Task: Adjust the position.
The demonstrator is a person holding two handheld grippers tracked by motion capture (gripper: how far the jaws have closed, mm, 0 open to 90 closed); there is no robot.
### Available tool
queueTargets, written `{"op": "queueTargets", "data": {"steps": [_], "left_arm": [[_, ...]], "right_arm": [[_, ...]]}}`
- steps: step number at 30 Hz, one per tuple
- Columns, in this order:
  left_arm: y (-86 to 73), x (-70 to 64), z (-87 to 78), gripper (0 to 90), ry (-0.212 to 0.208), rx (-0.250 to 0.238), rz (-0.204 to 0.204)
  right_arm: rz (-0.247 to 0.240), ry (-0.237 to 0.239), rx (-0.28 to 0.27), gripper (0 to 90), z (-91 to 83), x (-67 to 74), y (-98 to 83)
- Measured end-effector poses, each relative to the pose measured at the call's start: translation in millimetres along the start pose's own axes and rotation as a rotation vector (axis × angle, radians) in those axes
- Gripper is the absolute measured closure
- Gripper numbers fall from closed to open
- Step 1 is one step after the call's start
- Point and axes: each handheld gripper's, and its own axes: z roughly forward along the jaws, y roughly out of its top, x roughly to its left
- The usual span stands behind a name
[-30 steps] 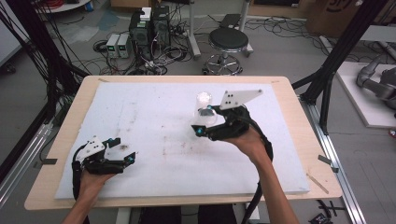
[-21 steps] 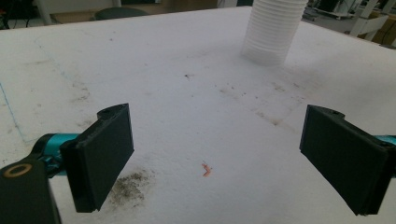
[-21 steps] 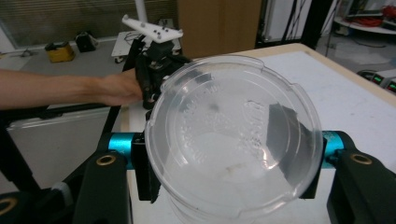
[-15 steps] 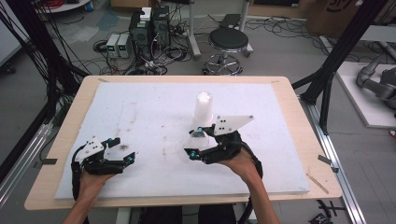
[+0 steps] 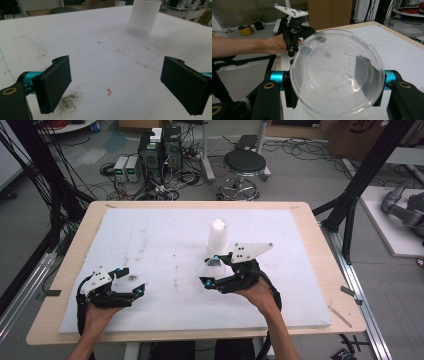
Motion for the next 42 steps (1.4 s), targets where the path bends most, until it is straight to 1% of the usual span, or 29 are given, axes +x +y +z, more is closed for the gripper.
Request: {"op": "queueTargets", "data": {"steps": [2, 3, 4, 5, 7, 8, 9, 11, 12, 13, 14, 16, 19, 24, 27, 31, 32, 35, 38, 41, 42], "left_arm": [[0.5, 1.2, -0.2, 9.6, -0.008, 0.002, 0.001], [1.3, 2.1, -0.8, 9.7, -0.008, 0.011, 0.012], [2.9, 3.3, -2.0, 9.6, -0.006, 0.025, 0.034], [4.9, 4.3, -3.3, 9.6, -0.015, 0.032, 0.050], [10.4, 5.7, -6.5, 9.6, -0.050, 0.016, 0.056], [15.1, 5.8, -8.1, 9.6, -0.080, 0.005, 0.066], [18.4, 5.4, -8.9, 9.6, -0.101, -0.001, 0.076], [27.2, 3.8, -11.2, 9.6, -0.156, -0.015, 0.109], [32.0, 2.7, -12.2, 9.6, -0.187, -0.026, 0.120], [34.4, 2.0, -12.5, 9.6, -0.210, -0.031, 0.122], [37.6, 1.1, -12.9, 9.6, -0.233, -0.035, 0.132], [43.3, -1.4, -12.3, 9.6, -0.269, -0.040, 0.146], [51.8, -6.2, -9.0, 9.7, -0.340, -0.061, 0.154], [67.7, -21.3, 5.0, 9.6, -0.480, -0.102, 0.166], [76.5, -34.7, 18.2, 9.6, -0.543, -0.121, 0.171], [84.6, -54.7, 37.7, 9.6, -0.628, -0.149, 0.174], [86.1, -60.0, 42.8, 9.6, -0.642, -0.152, 0.170], [89.8, -73.5, 57.5, 9.6, -0.683, -0.143, 0.189], [92.4, -86.3, 70.1, 9.6, -0.718, -0.140, 0.192], [93.7, -94.4, 77.8, 9.6, -0.732, -0.136, 0.203], [93.9, -97.1, 80.2, 9.6, -0.733, -0.136, 0.201]], "right_arm": [[0.000, 0.001, 0.002, 41.1, 0.2, -0.4, -0.2], [0.003, 0.003, 0.001, 41.1, 0.2, -0.7, -0.3], [-0.003, 0.003, 0.000, 41.1, -0.2, -1.5, -0.3], [0.001, 0.005, -0.001, 41.2, -0.7, -1.5, -0.3], [0.005, 0.010, -0.002, 41.3, -1.7, -1.7, -0.9], [0.003, 0.010, -0.001, 41.4, -2.0, -1.8, -1.3], [0.003, 0.013, 0.000, 41.4, -2.1, -2.1, -1.9], [-0.001, 0.017, -0.005, 41.4, -1.4, -2.7, -2.0], [0.005, 0.028, -0.006, 41.4, -0.8, -2.5, -1.8], [0.001, 0.033, -0.007, 41.4, -0.1, -2.9, -1.3], [-0.004, 0.046, -0.010, 41.4, 1.1, -2.7, -0.3], [-0.004, 0.054, -0.009, 41.4, 1.5, -2.3, 0.7], [-0.013, 0.076, -0.016, 41.5, 2.9, -0.9, 3.4], [-0.024, 0.108, -0.035, 41.6, 2.9, 0.6, 6.8], [-0.028, 0.112, -0.044, 41.7, 2.7, 0.5, 7.8], [-0.027, 0.134, -0.056, 41.7, 2.3, 1.6, 9.1], [-0.027, 0.140, -0.058, 41.7, 2.6, 2.0, 9.2], [-0.030, 0.152, -0.060, 41.7, 3.7, 3.2, 9.6], [-0.030, 0.161, -0.062, 41.7, 4.2, 4.1, 9.9], [-0.020, 0.176, -0.078, 41.7, 4.7, 3.5, 9.7], [-0.019, 0.177, -0.080, 41.7, 4.9, 3.4, 9.6]]}}
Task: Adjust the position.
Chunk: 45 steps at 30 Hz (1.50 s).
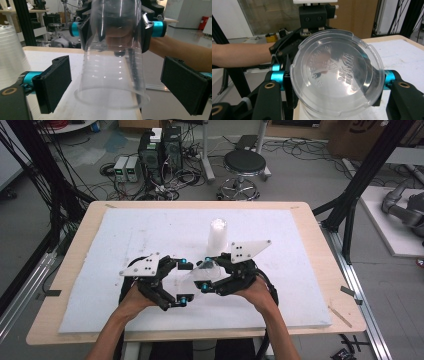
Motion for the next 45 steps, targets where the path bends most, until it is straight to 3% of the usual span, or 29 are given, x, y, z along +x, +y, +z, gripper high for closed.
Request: {"op": "queueTargets", "data": {"steps": [10, 17, 22, 23, 24, 25, 26, 27, 38, 41, 45], "left_arm": [[-2.9, -0.7, 14.2, 10.6, -0.012, 0.004, 0.008], [-5.0, -0.5, 11.4, 31.0, -0.022, -0.010, 0.043], [-4.9, -0.7, 10.3, 32.8, -0.016, -0.004, 0.048], [-5.0, -0.8, 10.3, 32.8, -0.015, -0.002, 0.048], [-5.1, -0.7, 10.1, 32.7, -0.012, 0.000, 0.048], [-5.3, -0.6, 10.1, 32.8, -0.008, 0.002, 0.047], [-5.5, -0.2, 9.4, 32.8, -0.003, 0.005, 0.047], [-5.6, 0.0, 8.9, 32.8, 0.000, 0.004, 0.046], [-4.1, 1.1, -5.6, 32.7, 0.040, 0.010, 0.036], [1.6, 1.6, -12.7, 32.8, 0.038, 0.073, 0.047], [16.3, 3.9, -21.5, 32.6, 0.046, 0.221, 0.059]], "right_arm": [[0.004, 0.019, -0.005, 41.7, 2.0, -0.1, -0.5], [0.005, 0.039, -0.009, 42.0, 5.3, 0.3, -1.0], [0.006, 0.041, -0.009, 41.6, 6.0, -0.1, -1.5], [0.005, 0.041, -0.007, 39.5, 6.3, -0.1, -1.7], [-0.002, 0.040, -0.004, 33.7, 6.8, 0.3, -1.9], [-0.009, 0.035, -0.002, 22.1, 7.8, 1.4, -1.9], [-0.009, 0.035, -0.002, 22.1, 7.8, 1.4, -1.9], [-0.001, 0.015, -0.004, 12.5, 9.2, 2.8, -1.9], [0.035, -0.032, -0.004, 12.5, -5.0, -2.1, -7.4], [0.028, -0.041, 0.037, 12.5, -8.2, -1.6, -8.3], [0.004, -0.052, 0.115, 12.6, -11.5, 0.4, -9.3]]}}
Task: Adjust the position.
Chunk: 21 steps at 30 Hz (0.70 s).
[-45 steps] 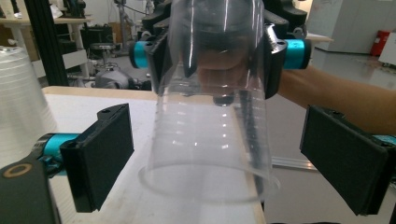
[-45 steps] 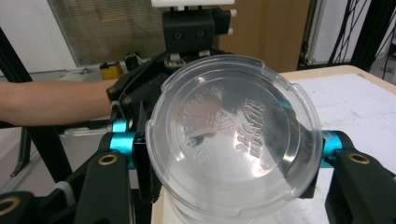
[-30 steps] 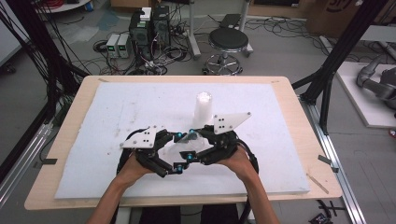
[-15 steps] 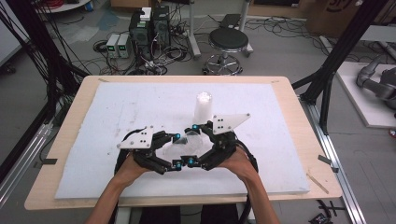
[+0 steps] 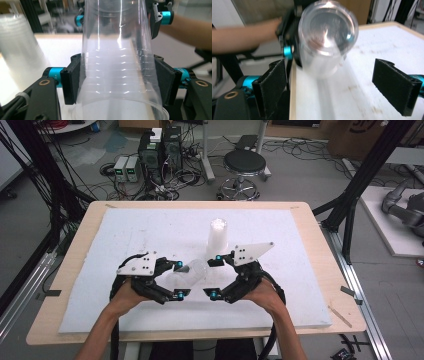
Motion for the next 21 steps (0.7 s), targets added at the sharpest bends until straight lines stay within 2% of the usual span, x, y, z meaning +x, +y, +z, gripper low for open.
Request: {"op": "queueTargets", "data": {"steps": [1, 2, 3, 5, 6, 7, 8, 11, 13, 14, 15, 16, 17, 18, 19, 21], "left_arm": [[3.7, 0.6, -1.8, 32.6, -0.005, 0.042, 0.004], [7.6, 1.2, -3.4, 32.6, -0.013, 0.091, 0.013], [11.2, 1.7, -4.1, 32.6, -0.028, 0.137, 0.019], [17.8, 1.6, -3.7, 32.6, -0.050, 0.217, 0.022], [20.8, 1.9, -2.9, 33.0, -0.061, 0.257, 0.026], [23.4, 1.7, -2.0, 33.0, -0.073, 0.299, 0.030], [25.6, 1.4, -0.7, 33.1, -0.079, 0.333, 0.038], [32.5, 1.2, 4.8, 33.9, -0.106, 0.418, 0.022], [35.9, 0.6, 8.2, 34.5, -0.109, 0.474, 0.031], [37.8, 0.9, 10.4, 34.5, -0.110, 0.509, 0.033], [39.3, 1.1, 12.6, 34.6, -0.113, 0.542, 0.034], [40.7, 0.9, 14.6, 34.6, -0.114, 0.567, 0.033], [42.4, 1.1, 16.5, 35.0, -0.109, 0.595, 0.040], [44.0, 1.5, 18.4, 35.0, -0.099, 0.629, 0.046], [45.0, 1.7, 20.0, 35.0, -0.094, 0.645, 0.043], [47.0, 2.5, 22.4, 35.0, -0.099, 0.657, 0.045]], "right_arm": [[-0.012, -0.006, 0.052, 12.6, -0.4, 0.4, -1.0], [-0.021, -0.011, 0.080, 12.6, -0.2, 0.1, -1.3], [-0.021, -0.011, 0.080, 12.6, -0.2, 0.1, -1.3], [-0.031, -0.023, 0.140, 12.6, 1.0, 0.0, -0.7], [-0.047, -0.024, 0.198, 12.6, 2.5, 0.5, 1.4], [-0.047, -0.024, 0.198, 12.6, 2.5, 0.5, 1.4], [-0.054, -0.026, 0.223, 12.6, 3.5, 0.9, 2.7], [-0.075, -0.027, 0.299, 12.6, 6.7, 1.9, 6.9], [-0.089, -0.037, 0.375, 12.6, 9.7, 3.4, 11.2], [-0.089, -0.037, 0.375, 12.6, 9.7, 3.4, 11.2], [-0.103, -0.049, 0.427, 12.6, 11.3, 3.9, 13.8], [-0.103, -0.049, 0.427, 12.6, 11.3, 3.9, 13.8], [-0.115, -0.055, 0.471, 12.6, 12.5, 4.5, 16.1], [-0.115, -0.055, 0.471, 12.6, 12.5, 4.5, 16.1], [-0.118, -0.053, 0.505, 12.6, 13.5, 5.4, 17.9], [-0.123, -0.052, 0.515, 12.6, 13.8, 5.3, 18.8]]}}
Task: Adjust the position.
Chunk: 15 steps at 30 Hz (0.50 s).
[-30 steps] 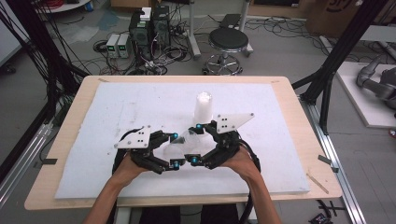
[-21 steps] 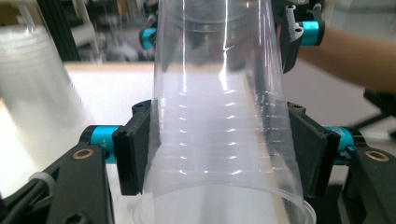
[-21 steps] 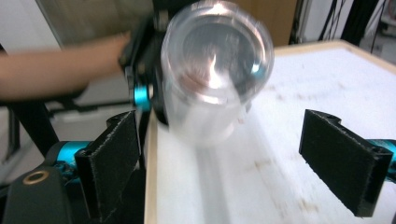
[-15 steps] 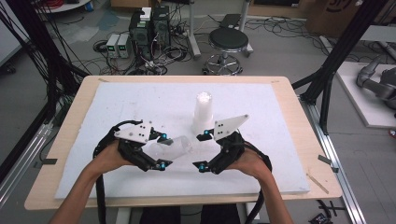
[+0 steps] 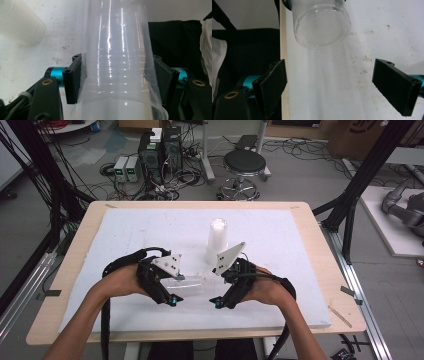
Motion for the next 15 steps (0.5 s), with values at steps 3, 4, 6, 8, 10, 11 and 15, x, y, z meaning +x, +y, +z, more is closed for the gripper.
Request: {"op": "queueTargets", "data": {"steps": [3, 4, 6, 8, 10, 11, 15], "left_arm": [[3.4, 0.8, 0.8, 35.1, 0.003, 0.005, 0.001], [4.4, 1.1, 1.4, 35.1, 0.001, 0.005, 0.000], [7.1, 1.4, 3.1, 35.1, -0.001, 0.009, 0.000], [10.6, 1.3, 6.2, 35.1, -0.006, 0.011, 0.003], [13.9, 1.1, 9.2, 35.1, -0.013, 0.010, 0.006], [15.2, 1.3, 10.2, 35.1, -0.018, 0.012, 0.009], [16.7, 2.5, 12.2, 35.1, -0.022, 0.013, 0.003]], "right_arm": [[-0.006, 0.002, 0.011, 12.7, -0.6, 0.4, 2.6], [-0.005, 0.003, 0.011, 12.7, -0.7, 0.5, 3.1], [-0.011, 0.004, 0.007, 12.7, 0.4, 0.3, 4.7], [-0.012, 0.011, 0.006, 12.7, 1.9, 1.1, 6.9], [-0.019, 0.015, 0.002, 12.7, 3.2, 1.2, 8.0], [-0.017, 0.018, 0.002, 12.8, 4.0, 1.8, 9.0], [-0.022, 0.022, -0.010, 14.8, 5.6, 1.1, 10.6]]}}
